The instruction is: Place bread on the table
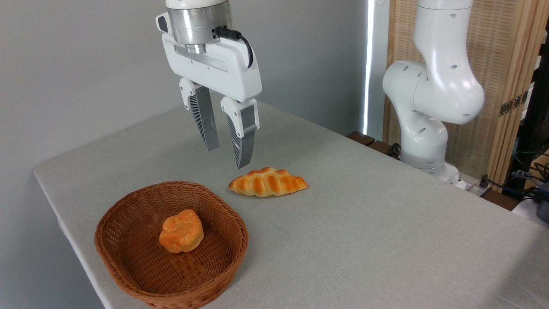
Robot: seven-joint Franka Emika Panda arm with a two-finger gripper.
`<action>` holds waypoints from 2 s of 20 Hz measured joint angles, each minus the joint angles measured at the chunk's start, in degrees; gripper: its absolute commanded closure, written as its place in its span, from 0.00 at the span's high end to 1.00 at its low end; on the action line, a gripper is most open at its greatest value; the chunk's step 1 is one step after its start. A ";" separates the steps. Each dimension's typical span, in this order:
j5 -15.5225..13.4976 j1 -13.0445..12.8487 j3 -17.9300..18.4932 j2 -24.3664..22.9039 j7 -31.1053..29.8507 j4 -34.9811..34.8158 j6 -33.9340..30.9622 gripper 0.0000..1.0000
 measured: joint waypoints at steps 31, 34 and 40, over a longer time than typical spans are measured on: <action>-4.94 -0.49 -0.46 0.59 1.06 -0.38 6.18 1.00; -6.27 -0.94 -0.55 0.91 2.54 -3.28 11.66 1.00; -13.43 -1.28 -0.56 0.96 2.88 -11.25 25.64 1.00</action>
